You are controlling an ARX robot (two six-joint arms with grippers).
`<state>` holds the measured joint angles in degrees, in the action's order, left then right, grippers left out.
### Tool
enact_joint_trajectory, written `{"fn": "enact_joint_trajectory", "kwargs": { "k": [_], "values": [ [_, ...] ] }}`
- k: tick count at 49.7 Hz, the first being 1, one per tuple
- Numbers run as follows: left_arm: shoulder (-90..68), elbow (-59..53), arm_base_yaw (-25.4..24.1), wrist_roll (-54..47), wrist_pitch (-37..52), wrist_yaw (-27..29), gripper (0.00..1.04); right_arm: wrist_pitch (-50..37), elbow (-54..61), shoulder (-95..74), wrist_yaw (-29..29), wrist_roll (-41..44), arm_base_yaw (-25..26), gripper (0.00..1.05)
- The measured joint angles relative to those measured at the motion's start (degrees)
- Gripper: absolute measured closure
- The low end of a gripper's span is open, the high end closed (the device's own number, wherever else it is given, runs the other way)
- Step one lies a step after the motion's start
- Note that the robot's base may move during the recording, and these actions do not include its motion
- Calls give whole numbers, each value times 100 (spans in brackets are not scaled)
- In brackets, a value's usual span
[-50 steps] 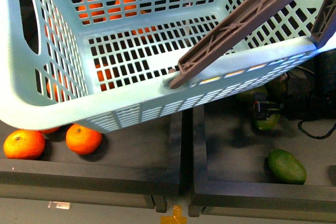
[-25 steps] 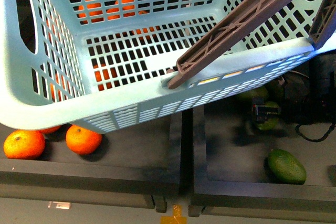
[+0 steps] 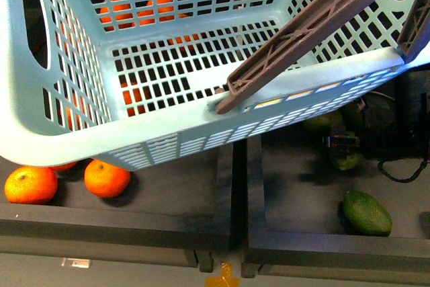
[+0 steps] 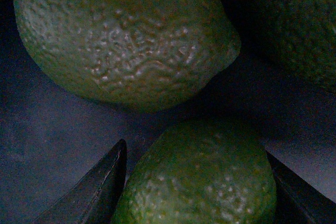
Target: Pick mango and avocado into basket
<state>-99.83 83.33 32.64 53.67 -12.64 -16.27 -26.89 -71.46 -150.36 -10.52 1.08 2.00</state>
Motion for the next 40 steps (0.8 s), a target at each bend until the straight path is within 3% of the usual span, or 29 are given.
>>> {"fn": "enact_joint_trajectory", "kwargs": {
  "k": [17, 27, 31, 32, 40],
  "values": [
    [0, 0, 0, 0, 0, 0, 90, -323, 280, 197, -31, -203, 247, 46],
    [0, 0, 0, 0, 0, -2, 90, -785, 748, 1003, -179, -437, 905, 47],
    [0, 0, 0, 0, 0, -2, 90, -927, 927, 1338, -297, -531, 1145, 47],
    [0, 0, 0, -2, 0, 0, 90, -973, 1025, 2411, -586, -813, 1606, 47],
    [0, 0, 0, 0, 0, -2, 90, -1156, 1156, 3458, -968, -957, 1515, 47]
  ]
}}
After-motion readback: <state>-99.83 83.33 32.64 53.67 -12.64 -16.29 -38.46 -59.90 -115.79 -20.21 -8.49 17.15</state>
